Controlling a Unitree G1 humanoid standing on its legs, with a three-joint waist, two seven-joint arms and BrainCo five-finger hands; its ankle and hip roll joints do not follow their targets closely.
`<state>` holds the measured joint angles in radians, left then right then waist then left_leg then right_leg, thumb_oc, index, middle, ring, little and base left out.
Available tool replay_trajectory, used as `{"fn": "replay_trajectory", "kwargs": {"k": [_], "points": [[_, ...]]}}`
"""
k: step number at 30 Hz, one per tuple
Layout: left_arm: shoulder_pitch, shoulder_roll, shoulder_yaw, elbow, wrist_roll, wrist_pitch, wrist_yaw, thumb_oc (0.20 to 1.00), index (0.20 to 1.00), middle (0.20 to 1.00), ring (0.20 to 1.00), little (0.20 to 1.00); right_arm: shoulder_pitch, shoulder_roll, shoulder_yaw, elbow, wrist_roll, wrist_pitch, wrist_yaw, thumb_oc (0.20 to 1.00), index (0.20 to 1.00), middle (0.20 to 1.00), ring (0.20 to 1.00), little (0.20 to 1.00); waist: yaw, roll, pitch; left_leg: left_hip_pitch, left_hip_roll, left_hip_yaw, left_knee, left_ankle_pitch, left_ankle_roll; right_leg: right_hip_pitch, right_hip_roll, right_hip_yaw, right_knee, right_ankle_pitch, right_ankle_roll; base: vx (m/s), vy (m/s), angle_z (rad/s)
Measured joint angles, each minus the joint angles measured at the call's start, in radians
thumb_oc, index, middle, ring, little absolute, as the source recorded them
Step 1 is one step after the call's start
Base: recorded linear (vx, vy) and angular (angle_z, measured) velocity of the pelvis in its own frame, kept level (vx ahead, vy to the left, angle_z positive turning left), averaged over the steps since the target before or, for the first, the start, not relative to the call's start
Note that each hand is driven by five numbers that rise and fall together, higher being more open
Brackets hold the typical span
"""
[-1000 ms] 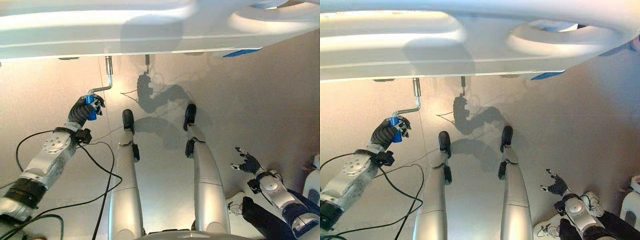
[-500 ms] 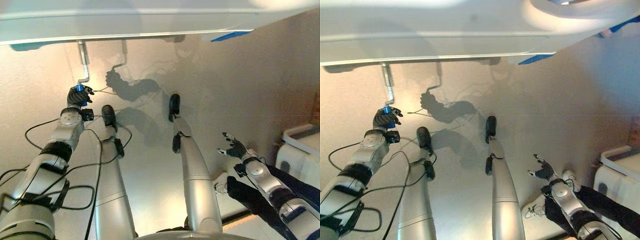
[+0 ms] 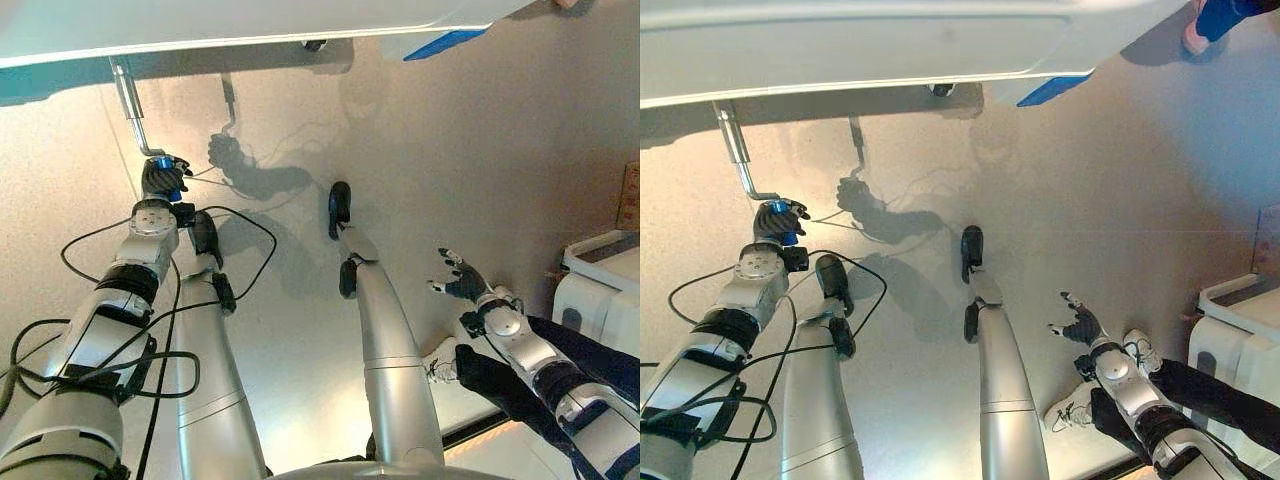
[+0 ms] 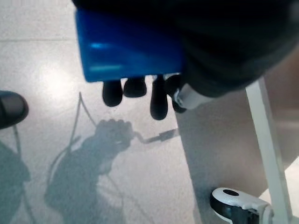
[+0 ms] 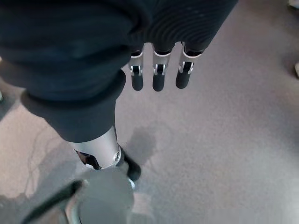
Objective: Raise the hospital bed
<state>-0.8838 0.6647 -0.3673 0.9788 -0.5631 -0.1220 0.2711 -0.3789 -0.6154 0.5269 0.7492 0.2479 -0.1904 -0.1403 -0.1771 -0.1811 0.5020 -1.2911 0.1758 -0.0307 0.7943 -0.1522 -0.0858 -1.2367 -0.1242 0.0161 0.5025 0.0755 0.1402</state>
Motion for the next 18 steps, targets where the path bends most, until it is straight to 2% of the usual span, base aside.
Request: {"fn": "replay_trajectory", "kwargs": {"k": [5, 8, 9, 10, 12, 16, 18], "points": [[0.016, -0.006, -0.016, -0.049, 0.001, 0.021, 0.023, 0.2, 0.2, 0.2, 0.2, 0.2, 0.001, 0.005, -0.001, 0.008, -0.001, 0.0, -0.001, 1.0, 1.0, 1.0, 1.0, 1.0, -0.003, -0.004, 0.0, 0.015, 0.01, 0.026, -0.001, 0.001, 0.001, -0.017, -0.001, 0.013, 0.028, 0.001, -0.001, -0.01, -0.082, -0.04], [0.066, 0.012, -0.085, -0.196, -0.019, 0.046, 0.035, 0.2, 0.2, 0.2, 0.2, 0.2, 0.001, 0.008, -0.003, 0.018, -0.002, 0.001, -0.002, 1.0, 1.0, 1.0, 1.0, 1.0, -0.007, -0.01, 0.002, 0.072, 0.0, 0.058, -0.065, 0.016, 0.008, -0.002, -0.006, 0.04, 0.013, 0.001, -0.002, -0.02, -0.038, 0.04], [0.096, -0.008, -0.085, -0.223, -0.043, 0.046, 0.035, 0.2, 0.2, 0.2, 0.2, 0.2, 0.006, 0.011, -0.001, 0.02, -0.004, 0.001, -0.001, 1.0, 1.0, 1.0, 1.0, 1.0, -0.009, -0.01, 0.002, 0.112, -0.006, 0.062, -0.09, 0.033, 0.0, 0.023, -0.008, 0.044, 0.012, 0.013, -0.018, 0.0, 0.0, 0.0], [0.106, 0.005, -0.084, -0.234, -0.048, 0.049, 0.036, 0.2, 0.2, 0.2, 0.2, 0.2, 0.006, 0.011, -0.002, 0.019, -0.006, 0.001, 0.0, 1.0, 1.0, 1.0, 1.0, 1.0, -0.008, -0.009, 0.002, 0.127, -0.008, 0.062, -0.098, 0.032, -0.003, 0.032, -0.011, 0.044, 0.009, 0.012, -0.024, -0.02, -0.031, 0.02], [0.204, 0.077, -0.129, -0.421, -0.099, 0.036, 0.029, 0.2, 0.2, 0.2, 0.2, 0.2, 0.022, -0.008, -0.017, 0.008, -0.021, 0.0, 0.001, 1.0, 1.0, 1.0, 1.0, 1.0, -0.017, -0.008, 0.003, 0.174, -0.022, 0.078, -0.171, 0.063, -0.029, 0.051, -0.021, 0.041, -0.017, 0.022, -0.028, 0.0, -0.017, 0.08], [0.268, 0.166, -0.173, -0.538, -0.162, 0.032, 0.002, 0.2, 0.2, 0.2, 0.2, 0.2, 0.038, -0.025, -0.042, 0.009, -0.04, 0.0, 0.003, 1.0, 1.0, 1.0, 1.0, 1.0, -0.006, -0.001, 0.007, 0.218, -0.025, 0.084, -0.219, 0.076, -0.047, 0.075, -0.023, 0.038, -0.027, 0.018, -0.035, 0.0, -0.005, 0.02], [0.303, 0.199, -0.199, -0.603, -0.201, 0.026, -0.037, 0.2, 0.2, 0.2, 0.2, 0.2, 0.06, -0.034, -0.065, 0.015, -0.042, 0.0, 0.008, 1.0, 1.0, 1.0, 1.0, 1.0, 0.015, 0.006, 0.012, 0.252, -0.028, 0.084, -0.253, 0.084, -0.051, 0.097, -0.026, 0.033, -0.033, 0.009, -0.038, 0.01, -0.015, 0.06]]}}
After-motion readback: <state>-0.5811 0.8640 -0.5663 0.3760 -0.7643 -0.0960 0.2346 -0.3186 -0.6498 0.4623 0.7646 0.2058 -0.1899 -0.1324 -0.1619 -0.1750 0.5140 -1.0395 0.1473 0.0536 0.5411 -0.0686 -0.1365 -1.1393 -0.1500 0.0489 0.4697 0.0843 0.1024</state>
